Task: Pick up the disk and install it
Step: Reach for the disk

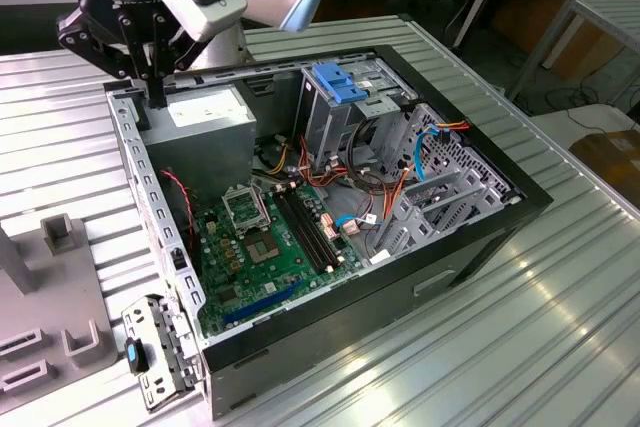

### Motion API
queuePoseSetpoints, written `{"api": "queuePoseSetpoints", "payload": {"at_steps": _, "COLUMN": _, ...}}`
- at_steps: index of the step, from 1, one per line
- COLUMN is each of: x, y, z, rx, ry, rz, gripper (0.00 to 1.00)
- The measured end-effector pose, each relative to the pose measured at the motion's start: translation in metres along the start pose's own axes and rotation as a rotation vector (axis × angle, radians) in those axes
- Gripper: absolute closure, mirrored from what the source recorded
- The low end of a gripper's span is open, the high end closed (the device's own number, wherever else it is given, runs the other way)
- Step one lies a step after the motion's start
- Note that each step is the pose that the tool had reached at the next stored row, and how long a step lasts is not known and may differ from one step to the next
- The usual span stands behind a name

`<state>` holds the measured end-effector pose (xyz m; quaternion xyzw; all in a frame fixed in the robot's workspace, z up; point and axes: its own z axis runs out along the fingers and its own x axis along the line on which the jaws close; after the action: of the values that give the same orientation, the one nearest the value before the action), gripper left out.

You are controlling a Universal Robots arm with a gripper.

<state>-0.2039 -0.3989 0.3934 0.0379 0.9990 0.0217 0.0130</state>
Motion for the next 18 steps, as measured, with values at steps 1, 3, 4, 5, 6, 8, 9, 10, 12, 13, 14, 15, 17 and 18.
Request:
{"api": "queuePoseSetpoints", "payload": {"at_steps": 1, "x": 0.0020, "y": -0.0002, "z": 0.0000, "rx": 0.0000, "ry": 0.0000, "rz": 0.000, "gripper": 0.89}}
{"api": "queuePoseSetpoints", "payload": {"at_steps": 3, "x": 0.0064, "y": -0.0005, "z": -0.0001, "rx": -0.0001, "ry": -0.0001, "rz": 0.000, "gripper": 0.89}}
{"api": "queuePoseSetpoints", "payload": {"at_steps": 4, "x": 0.0078, "y": -0.0006, "z": -0.0002, "rx": -0.0001, "ry": 0.0000, "rz": 0.000, "gripper": 0.89}}
{"api": "queuePoseSetpoints", "payload": {"at_steps": 5, "x": 0.0102, "y": -0.0008, "z": -0.0002, "rx": -0.0001, "ry": -0.0001, "rz": 0.000, "gripper": 0.89}}
{"api": "queuePoseSetpoints", "payload": {"at_steps": 6, "x": 0.0116, "y": -0.0009, "z": -0.0003, "rx": 0.0000, "ry": -0.0001, "rz": 0.000, "gripper": 0.89}}
{"api": "queuePoseSetpoints", "payload": {"at_steps": 8, "x": 0.0171, "y": -0.0013, "z": -0.0004, "rx": -0.0001, "ry": -0.0001, "rz": 0.000, "gripper": 0.89}}
{"api": "queuePoseSetpoints", "payload": {"at_steps": 9, "x": 0.0213, "y": -0.0016, "z": -0.0005, "rx": -0.0001, "ry": -0.0001, "rz": 0.000, "gripper": 0.89}}
{"api": "queuePoseSetpoints", "payload": {"at_steps": 10, "x": 0.0307, "y": -0.0023, "z": -0.0008, "rx": 0.0000, "ry": 0.0000, "rz": 0.000, "gripper": 0.89}}
{"api": "queuePoseSetpoints", "payload": {"at_steps": 12, "x": 0.0418, "y": -0.0032, "z": -0.0011, "rx": -0.0001, "ry": 0.0000, "rz": 0.000, "gripper": 0.89}}
{"api": "queuePoseSetpoints", "payload": {"at_steps": 13, "x": 0.0457, "y": -0.0035, "z": -0.0012, "rx": -0.0002, "ry": -0.0001, "rz": 0.000, "gripper": 0.89}}
{"api": "queuePoseSetpoints", "payload": {"at_steps": 14, "x": 0.0537, "y": -0.0041, "z": -0.0015, "rx": 0.0000, "ry": 0.0000, "rz": 0.000, "gripper": 0.89}}
{"api": "queuePoseSetpoints", "payload": {"at_steps": 15, "x": 0.0636, "y": -0.0048, "z": -0.0017, "rx": -0.0001, "ry": 0.0000, "rz": 0.000, "gripper": 0.89}}
{"api": "queuePoseSetpoints", "payload": {"at_steps": 17, "x": 0.0774, "y": -0.0056, "z": -0.0021, "rx": 0.0000, "ry": 0.0007, "rz": 0.000, "gripper": 0.89}}
{"api": "queuePoseSetpoints", "payload": {"at_steps": 18, "x": 0.0870, "y": -0.0053, "z": -0.0023, "rx": 0.0000, "ry": 0.0017, "rz": 0.000, "gripper": 0.89}}
